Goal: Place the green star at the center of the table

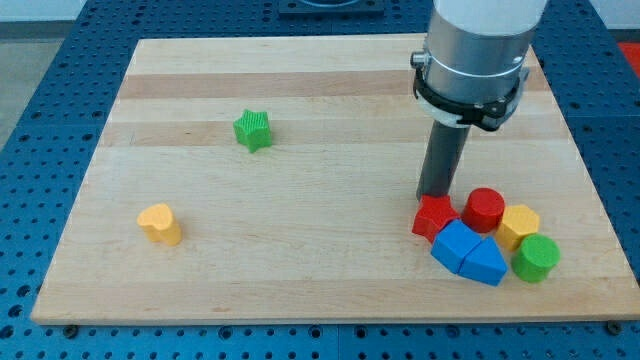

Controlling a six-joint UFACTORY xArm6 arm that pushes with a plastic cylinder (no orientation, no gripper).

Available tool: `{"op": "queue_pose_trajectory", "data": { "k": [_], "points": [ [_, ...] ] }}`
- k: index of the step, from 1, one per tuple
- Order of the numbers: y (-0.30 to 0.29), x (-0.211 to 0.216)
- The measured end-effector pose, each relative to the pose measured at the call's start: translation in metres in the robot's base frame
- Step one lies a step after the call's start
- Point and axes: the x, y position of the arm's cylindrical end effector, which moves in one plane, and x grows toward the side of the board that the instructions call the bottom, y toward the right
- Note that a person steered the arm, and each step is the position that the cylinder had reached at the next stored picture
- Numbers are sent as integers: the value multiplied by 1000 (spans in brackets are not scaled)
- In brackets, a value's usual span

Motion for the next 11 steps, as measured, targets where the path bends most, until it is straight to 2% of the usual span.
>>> {"op": "queue_pose_trajectory", "data": {
  "k": [1,3,4,5,7,8,9,11],
  "points": [
    [-2,-5],
    [-70,-116],
    [-92,-158],
    [-101,-158],
    [-242,-157],
    [-243,-151],
    [-243,-115],
    [-233,-110]
  ]
}}
